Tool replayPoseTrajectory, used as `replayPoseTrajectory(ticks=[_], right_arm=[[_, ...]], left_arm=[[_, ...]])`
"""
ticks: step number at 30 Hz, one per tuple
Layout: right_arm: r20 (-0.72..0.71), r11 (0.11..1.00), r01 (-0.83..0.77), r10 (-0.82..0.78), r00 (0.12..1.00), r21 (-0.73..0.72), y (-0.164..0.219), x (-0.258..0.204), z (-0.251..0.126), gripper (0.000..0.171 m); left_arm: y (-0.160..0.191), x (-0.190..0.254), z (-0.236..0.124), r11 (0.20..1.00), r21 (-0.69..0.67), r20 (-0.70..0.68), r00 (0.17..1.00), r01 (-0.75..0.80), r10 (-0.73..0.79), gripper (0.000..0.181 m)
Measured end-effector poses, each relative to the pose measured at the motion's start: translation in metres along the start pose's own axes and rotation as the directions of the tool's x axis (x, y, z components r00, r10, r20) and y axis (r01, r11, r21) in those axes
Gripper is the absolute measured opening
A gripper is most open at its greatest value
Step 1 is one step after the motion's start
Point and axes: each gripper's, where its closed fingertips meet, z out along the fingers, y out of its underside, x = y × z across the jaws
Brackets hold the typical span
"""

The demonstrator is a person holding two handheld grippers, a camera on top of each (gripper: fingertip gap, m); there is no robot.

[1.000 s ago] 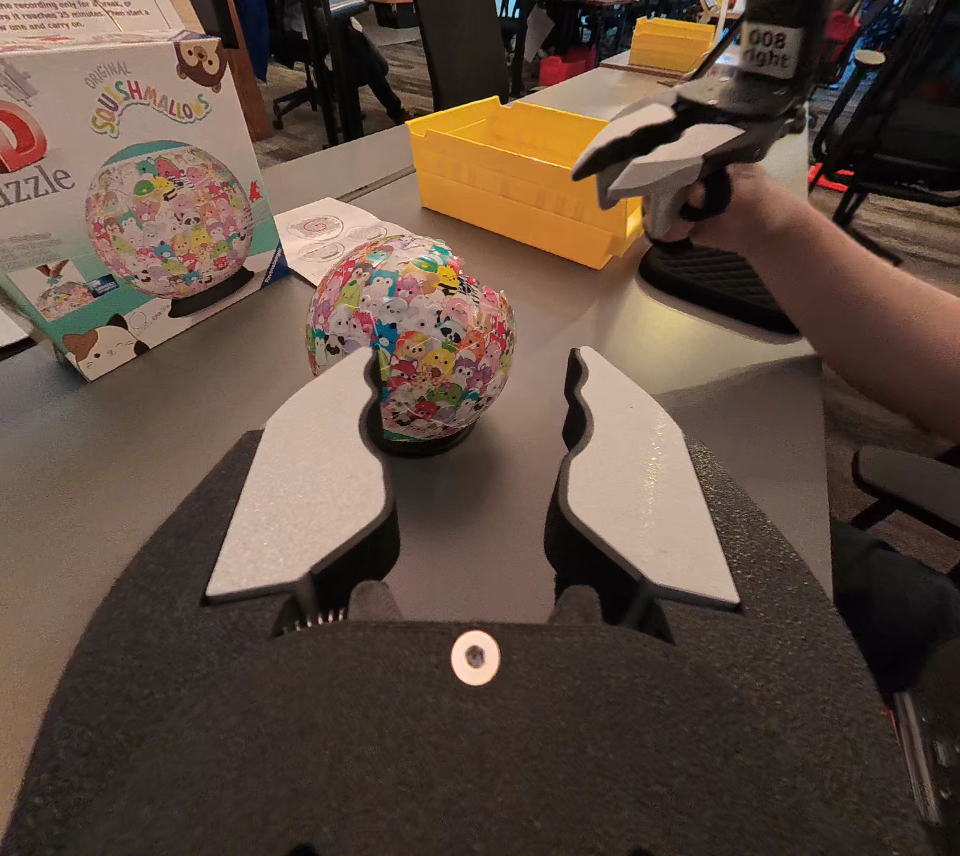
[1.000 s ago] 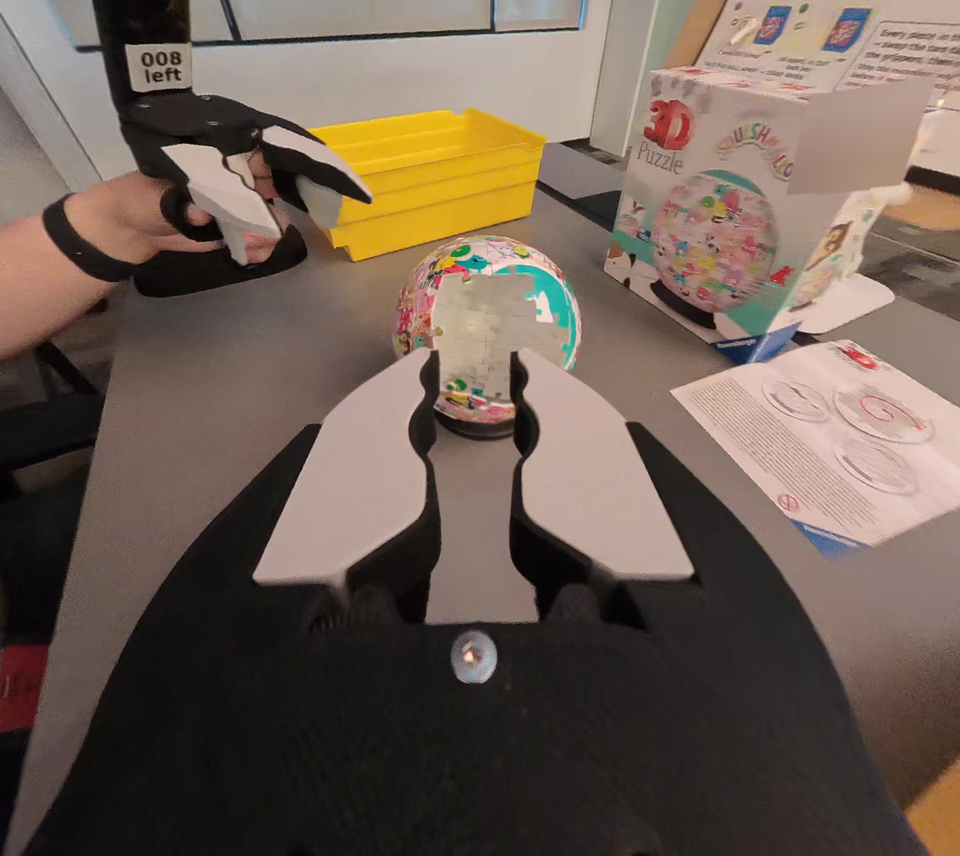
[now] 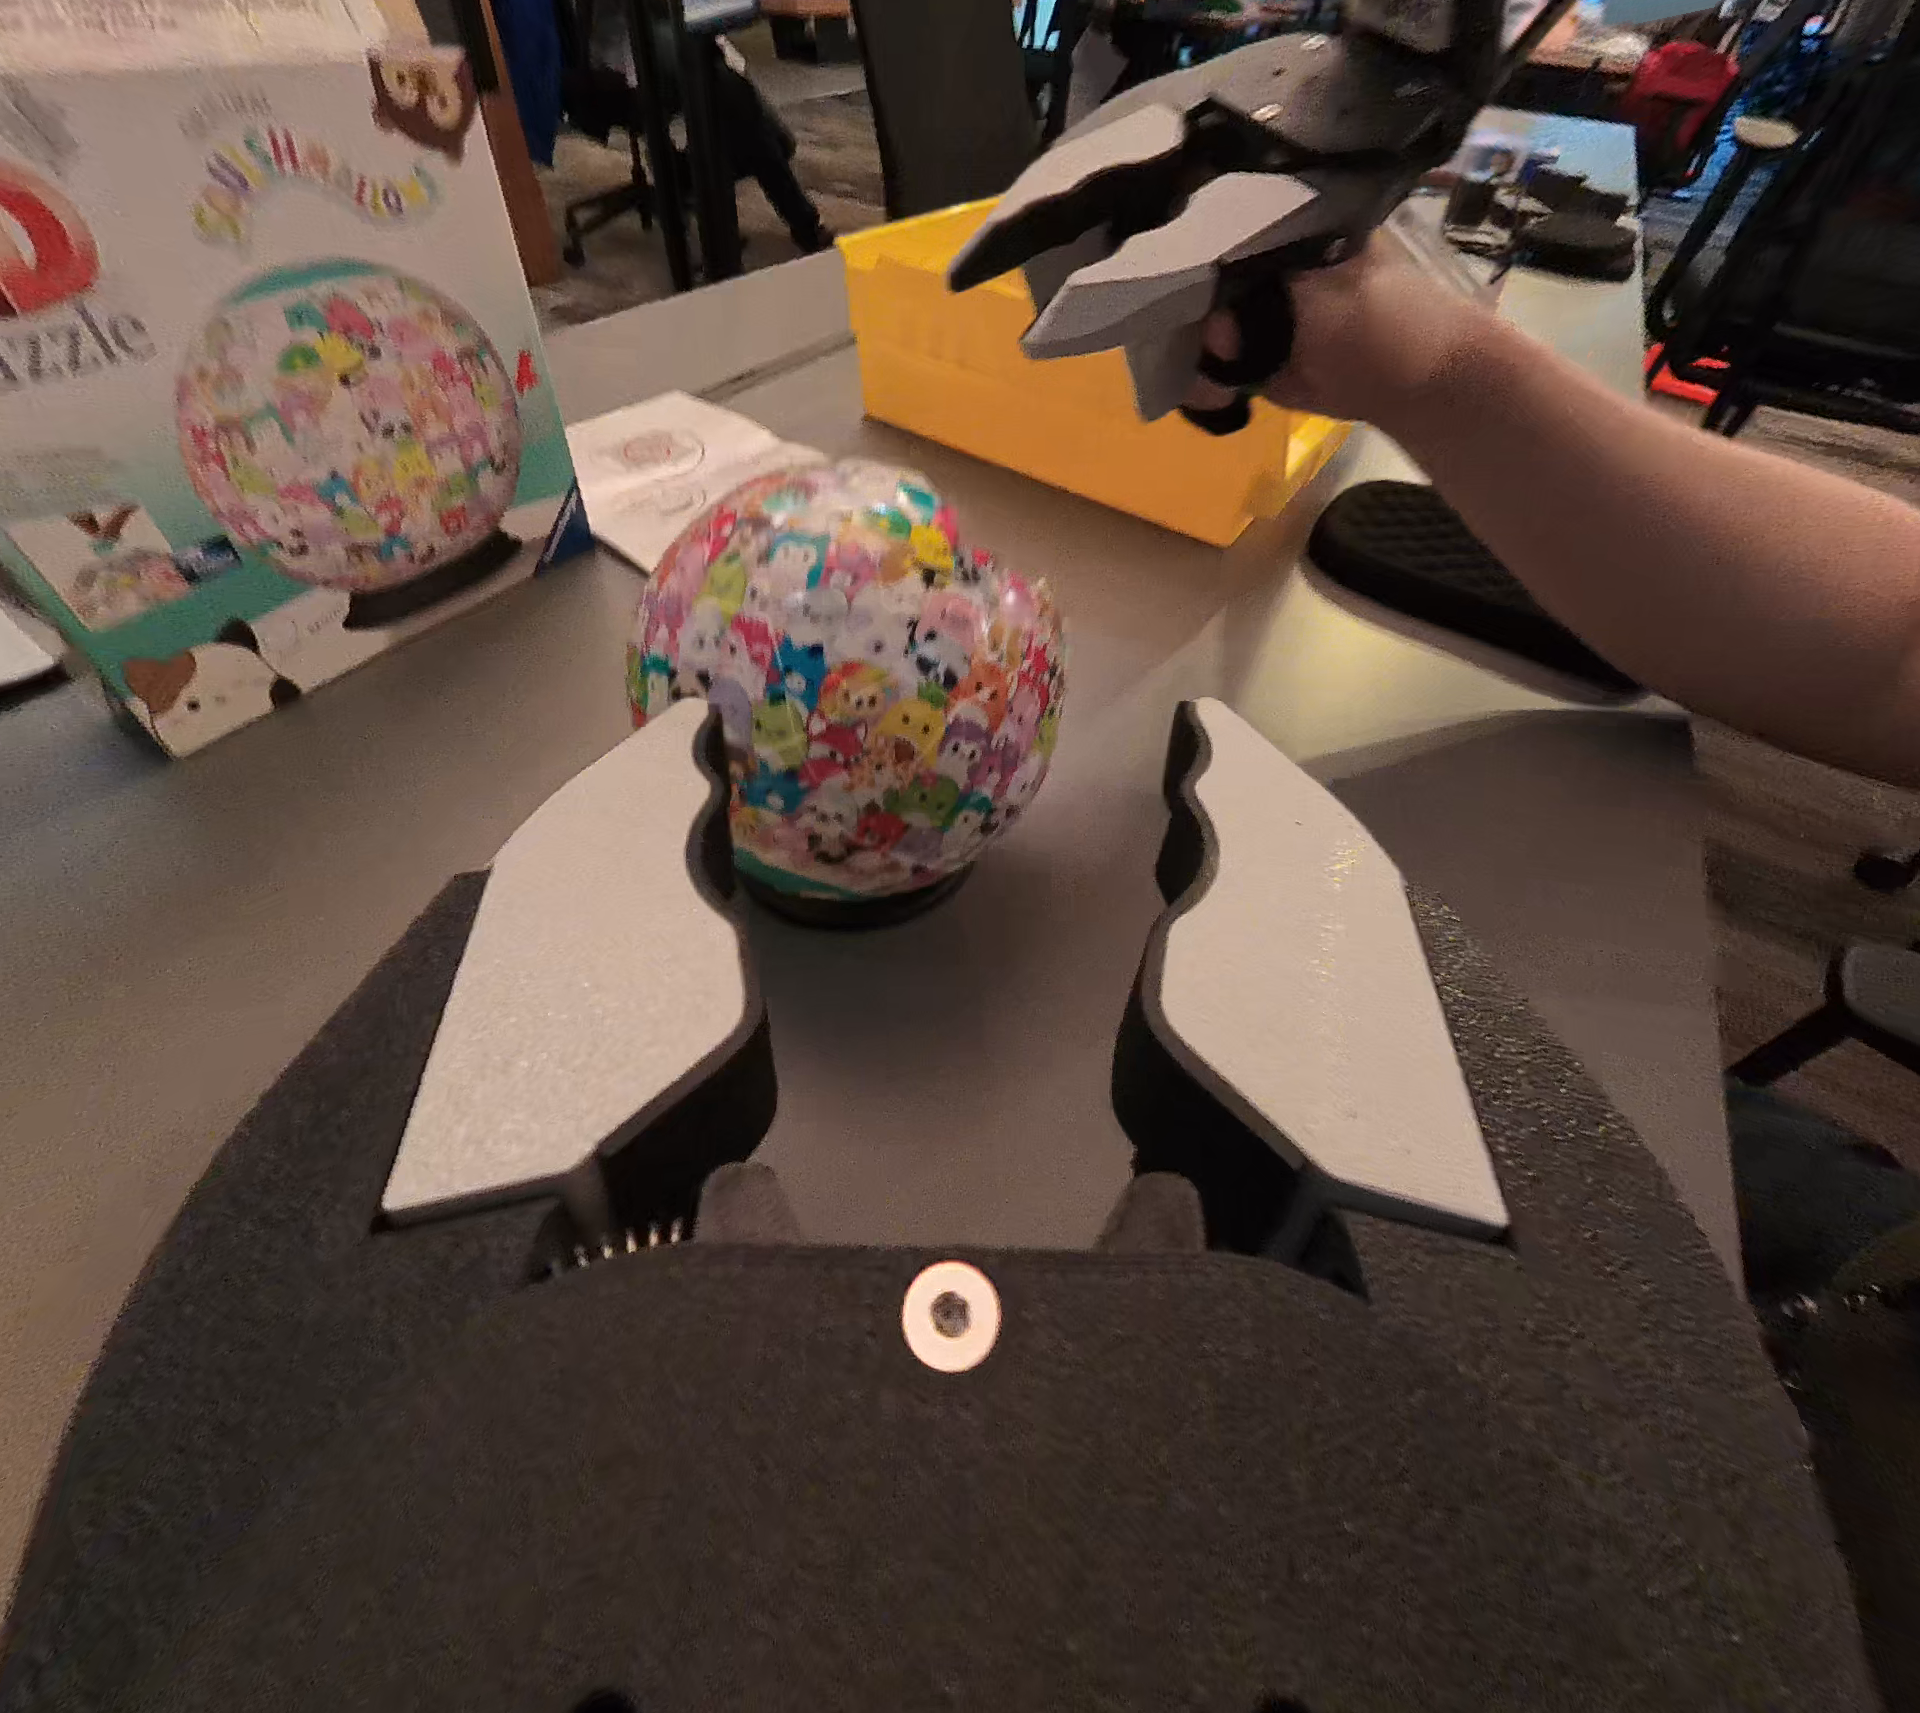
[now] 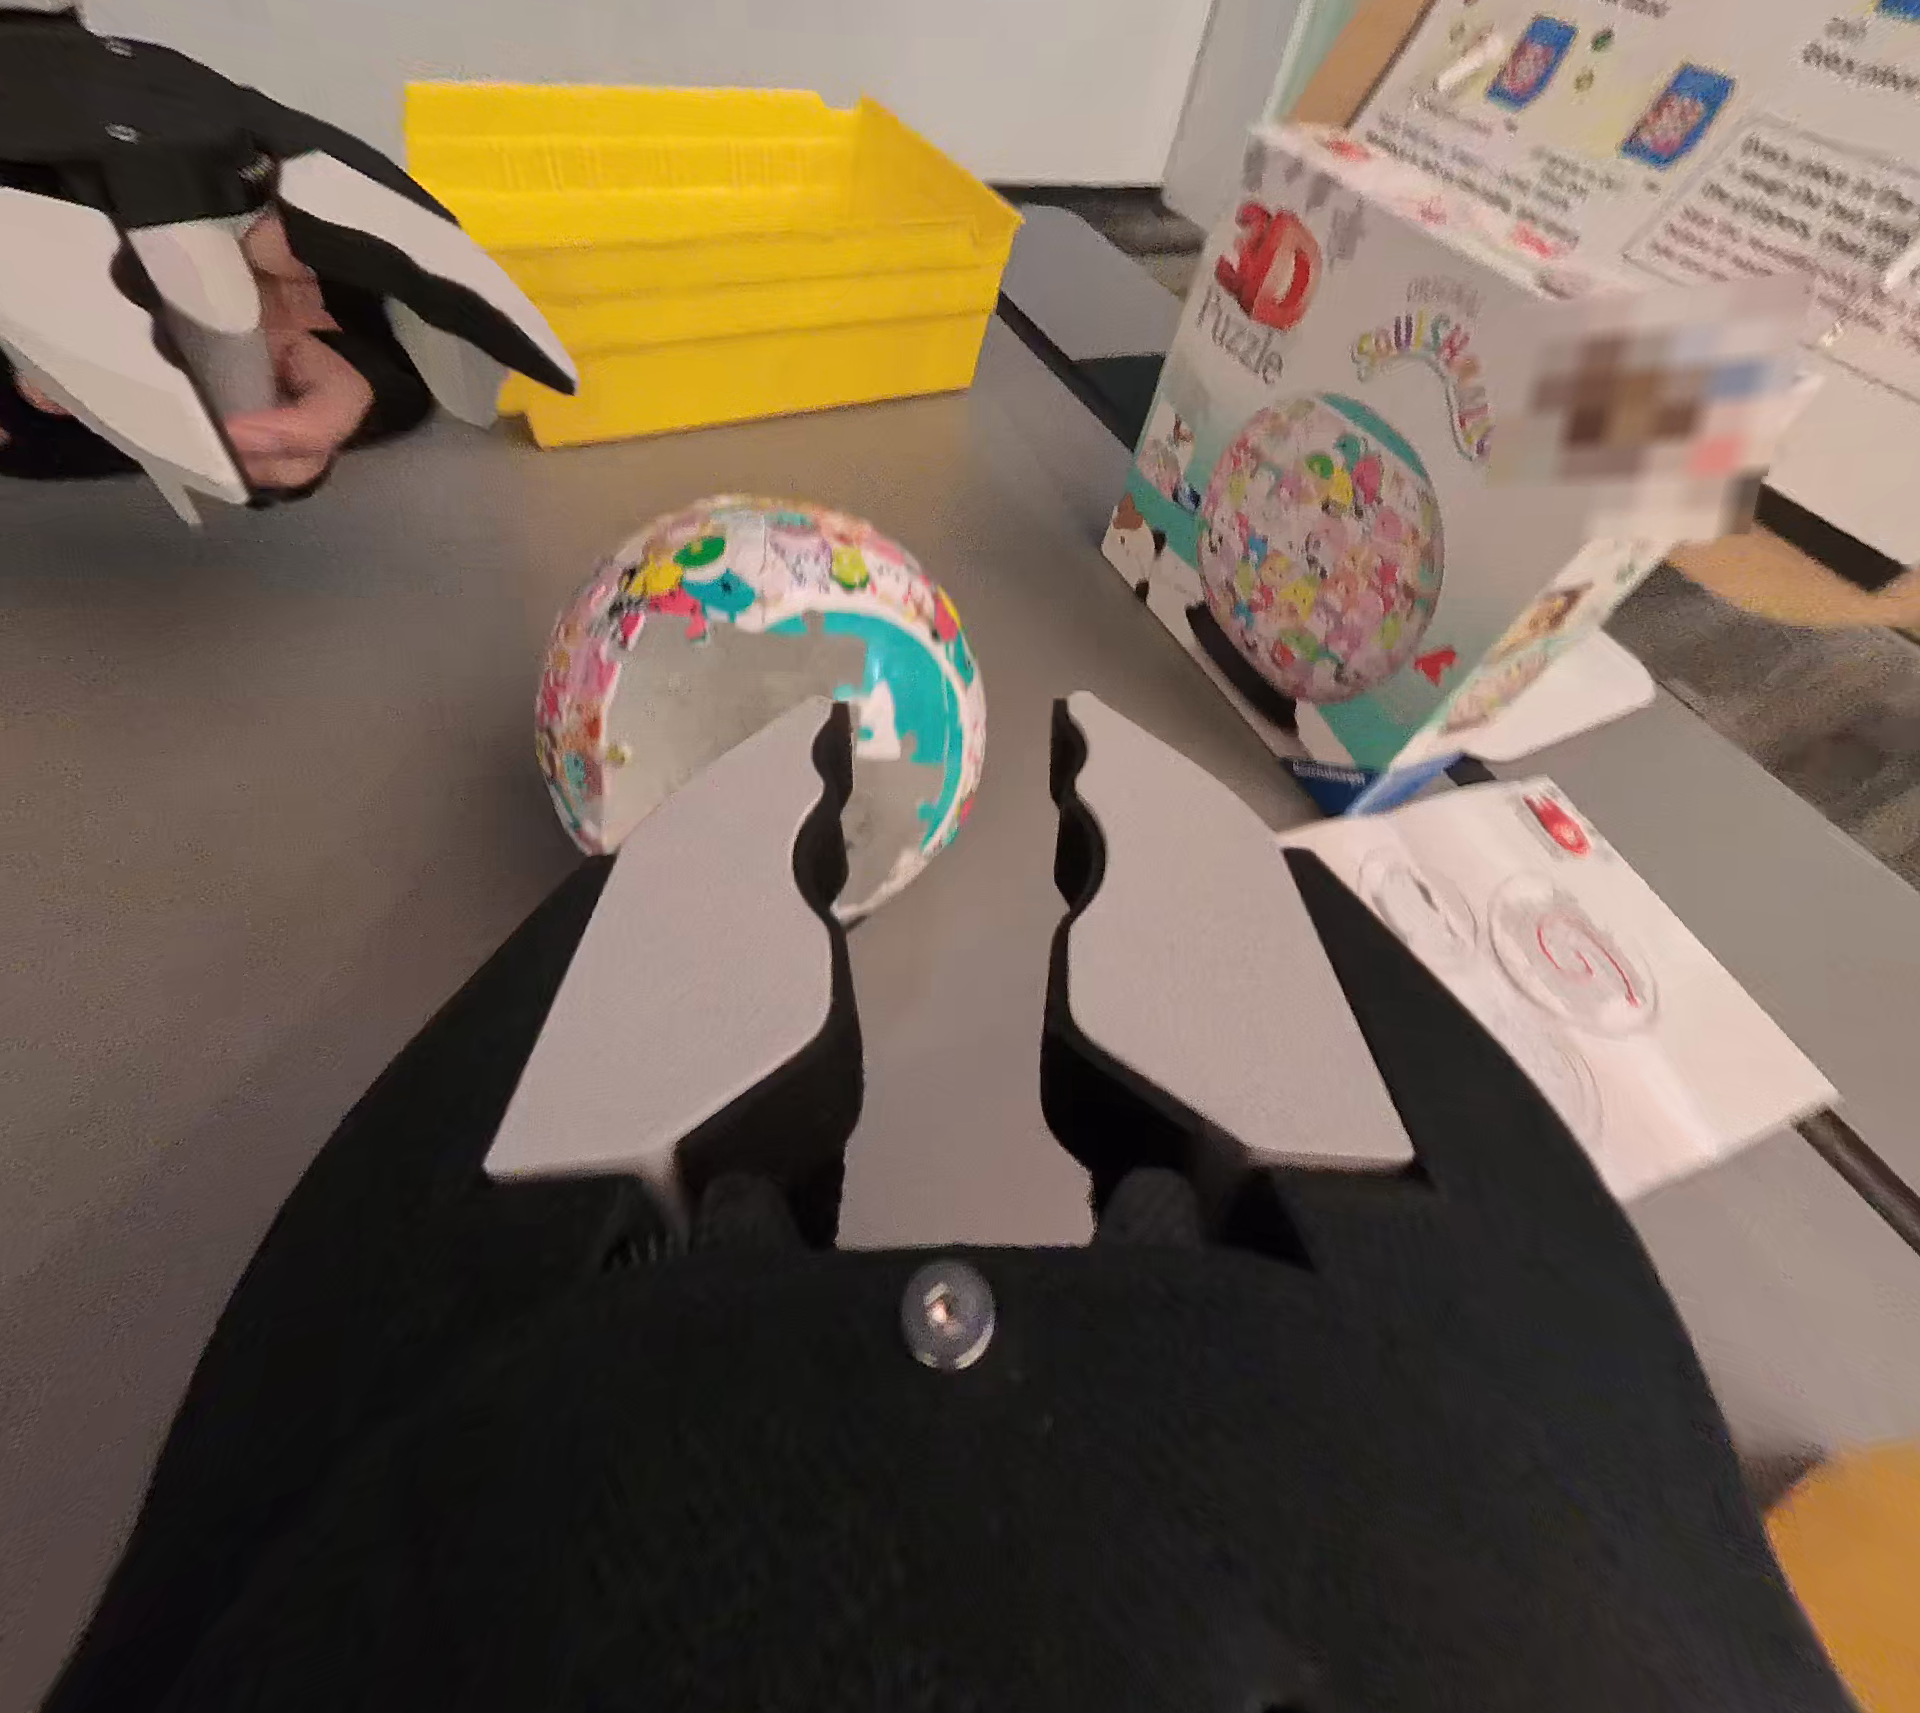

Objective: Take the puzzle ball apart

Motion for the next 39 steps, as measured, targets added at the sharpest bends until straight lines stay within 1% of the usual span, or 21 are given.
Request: replayPoseTrajectory(ticks=[2,5,6,7,8,10,11,13,15,18,20,21,22,24,26,28,29,32,35,37,39], right_arm=[[0.039,0.997,-0.045,0.043,0.998,0.057,-0.003,0.003,0.005,0.037],[0.018,0.967,-0.159,0.159,0.987,0.199,-0.001,0.009,0.007,0.035],[0.009,0.959,-0.197,0.199,0.98,0.203,0.002,0.01,0.008,0.033],[0.016,0.961,-0.2,0.201,0.979,0.189,0.004,0.007,0.009,0.033],[0.023,0.971,-0.176,0.174,0.984,0.164,0.007,0.004,0.009,0.033],[0.019,0.986,-0.134,0.133,0.991,0.094,0.016,0.002,0.009,0.033],[0.028,0.989,-0.127,0.126,0.992,0.071,0.018,0.001,0.01,0.033],[0.04,0.99,-0.124,0.122,0.992,0.06,0.019,-0.002,0.011,0.033],[0.02,0.993,-0.101,0.1,0.995,0.066,0.019,-0.003,0.011,0.033],[-0.02,0.995,-0.021,0.023,1.0,0.097,0.014,-0.004,0.012,0.033],[-0.009,0.993,0.019,-0.018,1.0,0.119,0.009,-0.011,0.011,0.033],[0.0,0.99,0.033,-0.034,0.999,0.134,0.006,-0.016,0.011,0.033],[-0.002,0.988,0.051,-0.051,0.999,0.146,0.004,-0.019,0.012,0.033],[-0.044,0.983,0.119,-0.114,0.992,0.137,0.007,-0.021,0.017,0.032],[-0.101,0.97,0.214,-0.202,0.974,0.116,0.012,-0.021,0.023,0.032],[-0.134,0.959,0.267,-0.253,0.958,0.092,0.018,-0.022,0.03,0.032],[-0.16,0.957,0.276,-0.26,0.952,0.085,0.02,-0.02,0.032,0.031],[-0.168,0.958,0.274,-0.258,0.952,0.086,0.021,-0.021,0.038,0.03],[-0.224,0.946,0.318,-0.296,0.929,0.069,0.022,-0.015,0.038,0.028],[-0.213,0.939,0.337,-0.317,0.924,0.063,0.023,-0.019,0.04,0.027],[-0.194,0.939,0.338,-0.322,0.927,0.058,0.025,-0.023,0.044,0.027]], left_arm=[[-0.014,0.003,0.001,1.0,-0.01,-0.031,0.999,-0.028,0.028,0.085],[-0.039,0.001,0.006,0.985,-0.032,-0.046,0.984,-0.171,0.17,0.084],[-0.049,-0.001,0.008,0.975,-0.037,-0.059,0.975,-0.218,0.216,0.084],[-0.06,-0.003,0.011,0.966,-0.043,-0.074,0.965,-0.254,0.251,0.082],[-0.075,-0.004,0.014,0.96,-0.03,-0.095,0.957,-0.277,0.273,0.08],[-0.101,0.001,0.021,0.957,0.012,-0.192,0.939,-0.29,0.286,0.079],[-0.109,0.005,0.024,0.956,0.017,-0.247,0.925,-0.294,0.289,0.079],[-0.117,0.0,0.035,0.945,0.014,-0.272,0.908,-0.328,0.319,0.078],[-0.111,-0.007,0.044,0.936,-0.024,-0.281,0.9,-0.352,0.332,0.079],[-0.085,-0.013,0.053,0.934,-0.08,-0.318,0.897,-0.349,0.308,0.081],[-0.07,-0.022,0.059,0.926,-0.151,-0.325,0.902,-0.345,0.283,0.086],[-0.068,-0.023,0.062,0.93,-0.163,-0.334,0.906,-0.328,0.261,0.087],[-0.066,-0.018,0.062,0.935,-0.157,-0.375,0.895,-0.317,0.241,0.087],[-0.059,-0.01,0.065,0.931,-0.172,-0.439,0.871,-0.321,0.219,0.09],[-0.049,-0.017,0.072,0.919,-0.208,-0.432,0.875,-0.334,0.22,0.094],[-0.041,-0.016,0.075,0.925,-0.237,-0.463,0.872,-0.298,0.163,0.093],[-0.038,-0.015,0.076,0.93,-0.247,-0.48,0.868,-0.272,0.127,0.093],[-0.029,-0.013,0.075,0.926,-0.296,-0.512,0.857,-0.236,0.055,0.094],[-0.029,-0.012,0.076,0.929,-0.284,-0.518,0.853,-0.239,0.062,0.094],[-0.032,-0.011,0.078,0.935,-0.266,-0.527,0.847,-0.233,0.061,0.093],[-0.03,-0.012,0.079,0.931,-0.28,-0.527,0.848,-0.235,0.055,0.093]])
